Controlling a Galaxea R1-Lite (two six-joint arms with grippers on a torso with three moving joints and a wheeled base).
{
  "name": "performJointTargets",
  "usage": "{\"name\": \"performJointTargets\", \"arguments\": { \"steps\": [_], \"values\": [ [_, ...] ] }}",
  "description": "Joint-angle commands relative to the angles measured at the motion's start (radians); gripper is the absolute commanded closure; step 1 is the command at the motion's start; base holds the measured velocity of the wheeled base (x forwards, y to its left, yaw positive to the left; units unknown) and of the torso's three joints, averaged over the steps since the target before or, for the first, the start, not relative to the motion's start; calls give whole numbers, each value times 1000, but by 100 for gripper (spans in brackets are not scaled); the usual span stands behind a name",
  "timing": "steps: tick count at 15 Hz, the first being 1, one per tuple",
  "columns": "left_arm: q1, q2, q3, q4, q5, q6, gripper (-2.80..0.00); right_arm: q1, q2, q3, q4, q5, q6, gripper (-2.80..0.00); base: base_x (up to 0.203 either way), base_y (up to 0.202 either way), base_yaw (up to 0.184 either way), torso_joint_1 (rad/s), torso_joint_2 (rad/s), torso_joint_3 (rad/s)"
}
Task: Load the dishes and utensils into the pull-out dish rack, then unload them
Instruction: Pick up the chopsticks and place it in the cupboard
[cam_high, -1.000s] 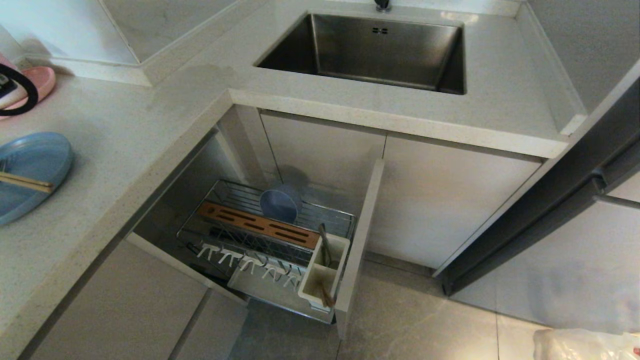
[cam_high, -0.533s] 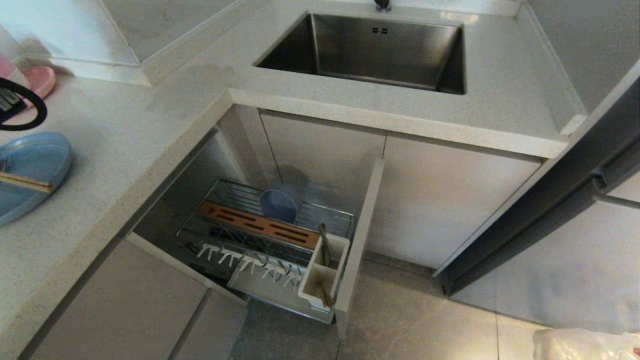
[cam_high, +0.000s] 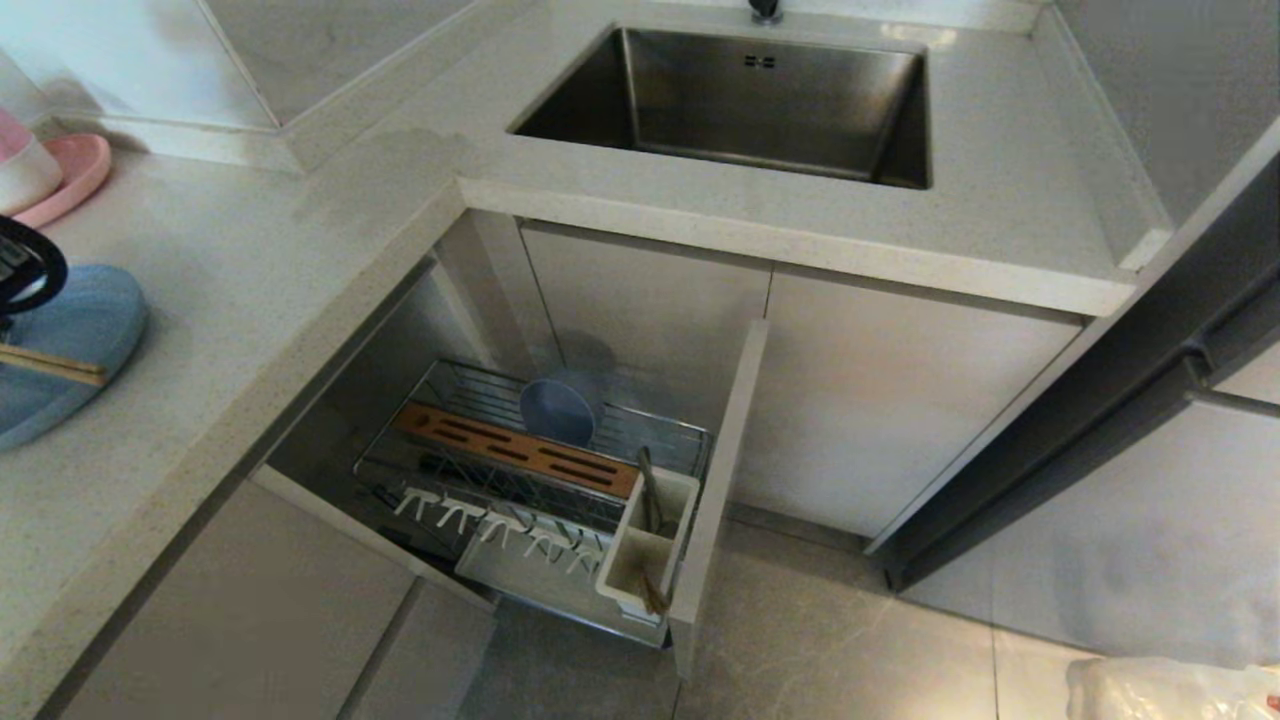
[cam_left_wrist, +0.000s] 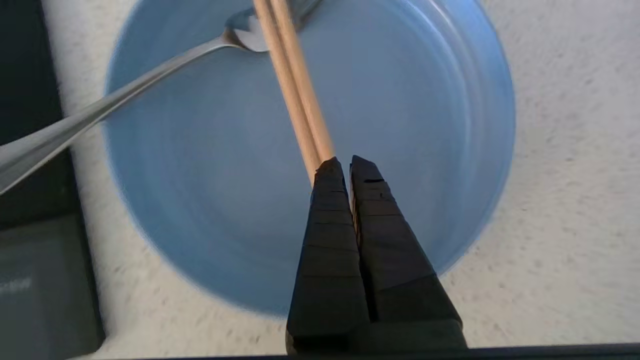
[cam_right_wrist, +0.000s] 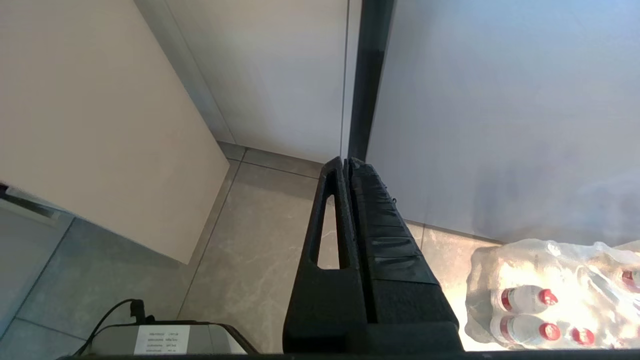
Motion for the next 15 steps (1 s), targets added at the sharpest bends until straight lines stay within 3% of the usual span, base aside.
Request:
{"name": "performJointTargets", "arguments": {
  "steps": [1, 3, 4, 10, 13, 15],
  "values": [
    [16, -24, 6, 3, 0, -7, 0, 0, 0, 0, 0, 0, 0, 0, 0, 0, 0, 0, 0, 0],
    [23, -26, 7, 3, 1, -7, 0, 0, 2, 0, 0, 0, 0, 0, 0, 0, 0, 0, 0, 0],
    [31, -28, 10, 3, 0, -6, -280, 0, 1, 0, 0, 0, 0, 0, 0, 0, 0, 0, 0, 0],
    [57, -19, 15, -1, -8, -8, -280, 0, 0, 0, 0, 0, 0, 0, 0, 0, 0, 0, 0, 0],
    [85, -3, 22, -1, -116, -35, -280, 0, 1, 0, 0, 0, 0, 0, 0, 0, 0, 0, 0, 0],
    [101, 14, 26, -3, -143, -40, -280, 0, 2, 0, 0, 0, 0, 0, 0, 0, 0, 0, 0, 0]
  ]
}}
